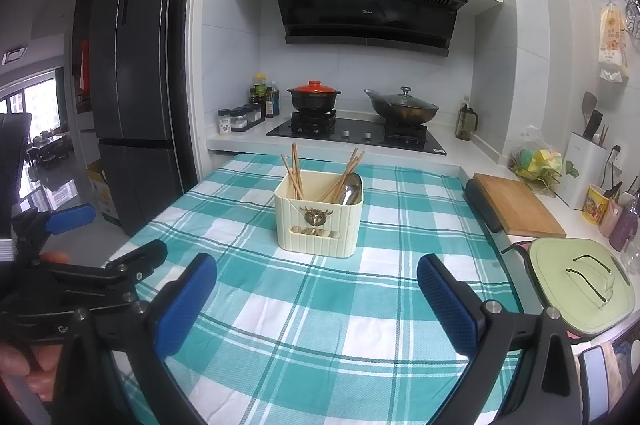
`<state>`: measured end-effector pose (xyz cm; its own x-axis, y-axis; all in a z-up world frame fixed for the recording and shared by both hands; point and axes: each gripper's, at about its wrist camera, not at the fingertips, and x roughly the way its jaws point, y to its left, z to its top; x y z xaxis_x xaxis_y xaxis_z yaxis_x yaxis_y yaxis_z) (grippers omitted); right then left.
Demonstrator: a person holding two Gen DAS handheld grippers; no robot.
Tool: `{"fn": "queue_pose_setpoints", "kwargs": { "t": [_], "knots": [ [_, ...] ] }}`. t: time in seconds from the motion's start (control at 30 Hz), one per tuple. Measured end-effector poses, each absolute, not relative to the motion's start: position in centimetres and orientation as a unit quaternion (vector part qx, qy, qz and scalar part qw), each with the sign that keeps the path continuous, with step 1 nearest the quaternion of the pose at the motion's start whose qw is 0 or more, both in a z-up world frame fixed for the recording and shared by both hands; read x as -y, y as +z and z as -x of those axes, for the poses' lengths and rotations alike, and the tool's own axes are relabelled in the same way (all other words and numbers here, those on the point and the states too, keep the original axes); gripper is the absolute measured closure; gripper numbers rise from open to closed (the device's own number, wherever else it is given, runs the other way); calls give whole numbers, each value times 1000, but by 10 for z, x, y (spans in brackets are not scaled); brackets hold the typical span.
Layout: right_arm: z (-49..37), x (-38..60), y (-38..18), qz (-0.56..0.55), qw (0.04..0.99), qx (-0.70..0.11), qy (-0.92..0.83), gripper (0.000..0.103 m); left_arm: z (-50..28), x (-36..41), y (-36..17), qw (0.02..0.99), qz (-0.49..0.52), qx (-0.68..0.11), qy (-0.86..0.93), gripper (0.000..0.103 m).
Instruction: Organize utensils
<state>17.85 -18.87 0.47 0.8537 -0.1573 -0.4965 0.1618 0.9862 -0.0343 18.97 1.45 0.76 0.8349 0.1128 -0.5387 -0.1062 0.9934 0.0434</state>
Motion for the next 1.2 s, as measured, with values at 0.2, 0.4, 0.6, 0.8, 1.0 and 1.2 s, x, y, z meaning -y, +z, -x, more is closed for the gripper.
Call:
{"fn": "queue_pose_setpoints", "kwargs": {
  "t": [0.2,0.4,0.6,0.8,1.0,1.2],
  "knots": [
    [-179,188,5,-5,963,-258,-82,1,-190,-15,8,958,-7,-282,58,0],
    [-178,188,5,-5,962,-258,-83,1,-191,-15,7,957,-8,-283,57,0],
    [-179,188,5,-5,962,-259,-83,1,-192,-14,6,958,-7,-283,57,0],
    [-178,188,4,-5,962,-260,-81,1,-192,-13,6,958,-7,-282,56,0],
    [-177,187,2,-4,962,-261,-81,1,-193,-12,6,958,-8,-283,54,0],
    [-177,187,3,-5,962,-260,-81,1,-193,-11,5,957,-9,-284,53,0]
  ]
}}
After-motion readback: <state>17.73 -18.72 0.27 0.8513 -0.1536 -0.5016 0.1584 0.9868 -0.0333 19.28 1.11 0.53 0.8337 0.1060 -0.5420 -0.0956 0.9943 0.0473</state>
